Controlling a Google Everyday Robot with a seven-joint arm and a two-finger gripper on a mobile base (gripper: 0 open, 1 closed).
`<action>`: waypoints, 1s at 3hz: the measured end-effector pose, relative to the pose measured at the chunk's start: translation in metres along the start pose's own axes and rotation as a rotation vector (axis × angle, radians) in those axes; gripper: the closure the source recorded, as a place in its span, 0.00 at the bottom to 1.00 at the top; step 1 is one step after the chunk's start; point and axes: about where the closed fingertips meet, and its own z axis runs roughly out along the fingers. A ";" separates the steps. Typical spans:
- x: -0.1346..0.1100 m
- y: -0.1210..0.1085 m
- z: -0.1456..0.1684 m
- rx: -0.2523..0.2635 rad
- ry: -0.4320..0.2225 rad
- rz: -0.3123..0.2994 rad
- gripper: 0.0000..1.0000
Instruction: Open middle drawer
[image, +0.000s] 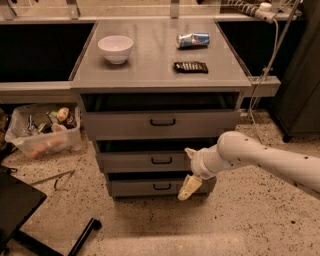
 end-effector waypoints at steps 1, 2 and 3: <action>0.000 0.000 0.000 0.000 0.000 0.000 0.00; 0.009 0.002 0.015 0.007 -0.020 0.042 0.00; 0.016 -0.007 0.042 0.053 -0.053 0.083 0.00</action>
Offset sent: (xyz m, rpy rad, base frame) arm 0.0034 0.0000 -0.0390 0.0682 0.0247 -0.0908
